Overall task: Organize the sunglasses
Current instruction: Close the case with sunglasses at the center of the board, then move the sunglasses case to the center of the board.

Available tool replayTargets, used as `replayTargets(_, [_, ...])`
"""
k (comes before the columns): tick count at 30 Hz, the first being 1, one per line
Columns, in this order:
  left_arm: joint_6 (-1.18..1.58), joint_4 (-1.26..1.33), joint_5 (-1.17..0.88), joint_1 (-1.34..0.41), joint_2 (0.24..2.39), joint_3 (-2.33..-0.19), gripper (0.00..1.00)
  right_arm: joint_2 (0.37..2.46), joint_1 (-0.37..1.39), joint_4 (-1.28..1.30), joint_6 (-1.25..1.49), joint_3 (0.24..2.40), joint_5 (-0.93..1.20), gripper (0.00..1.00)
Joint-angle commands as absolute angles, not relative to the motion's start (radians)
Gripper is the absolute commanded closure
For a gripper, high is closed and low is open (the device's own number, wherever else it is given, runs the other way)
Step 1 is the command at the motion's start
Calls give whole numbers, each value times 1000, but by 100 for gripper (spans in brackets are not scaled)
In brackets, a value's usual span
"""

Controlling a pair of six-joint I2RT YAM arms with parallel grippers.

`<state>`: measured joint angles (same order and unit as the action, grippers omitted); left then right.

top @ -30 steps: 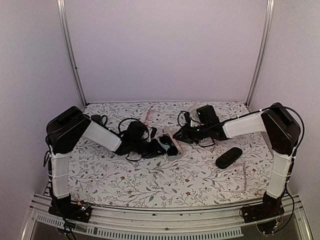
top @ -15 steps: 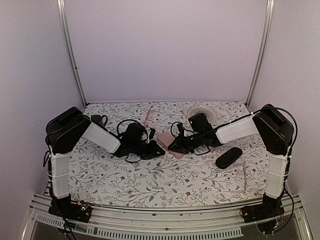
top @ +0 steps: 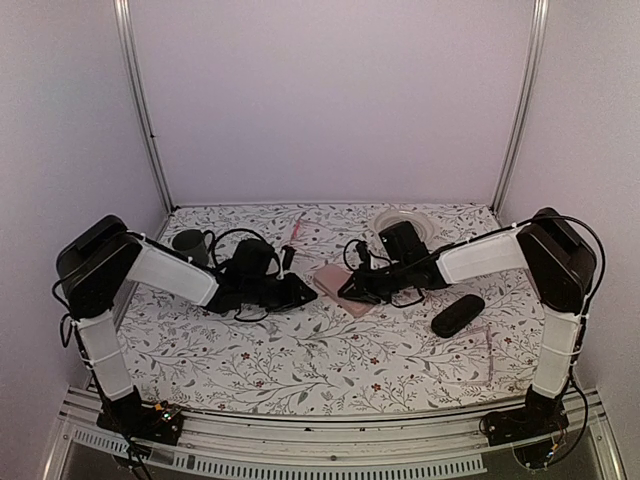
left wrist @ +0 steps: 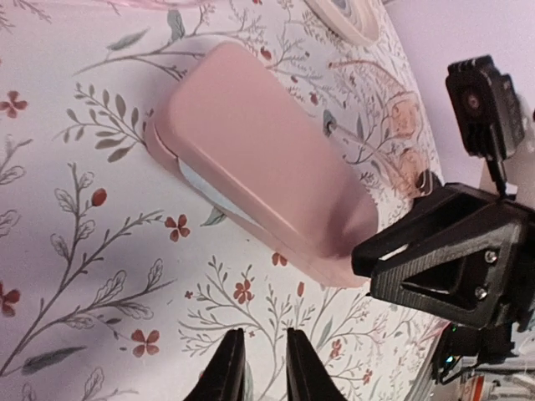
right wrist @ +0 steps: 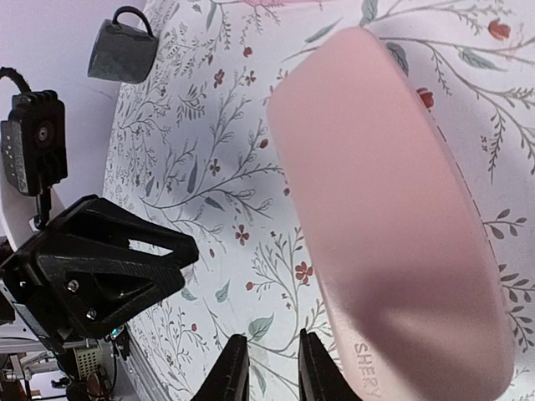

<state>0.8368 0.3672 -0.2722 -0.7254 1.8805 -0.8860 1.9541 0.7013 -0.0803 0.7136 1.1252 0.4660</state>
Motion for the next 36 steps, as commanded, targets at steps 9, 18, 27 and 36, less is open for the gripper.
replayTargets(9, [653, 37, 53, -719, 1426, -765, 37, 1788, 702, 178, 514, 1276, 221, 70])
replayTargets(18, [598, -347, 276, -710, 1032, -754, 1, 1891, 702, 259, 484, 1376, 155, 26])
replayTargets(27, [613, -740, 316, -714, 797, -826, 1, 2021, 705, 300, 507, 1437, 174, 4])
replayTargets(36, [538, -763, 206, -713, 677, -860, 1, 2153, 751, 365, 504, 1529, 213, 10])
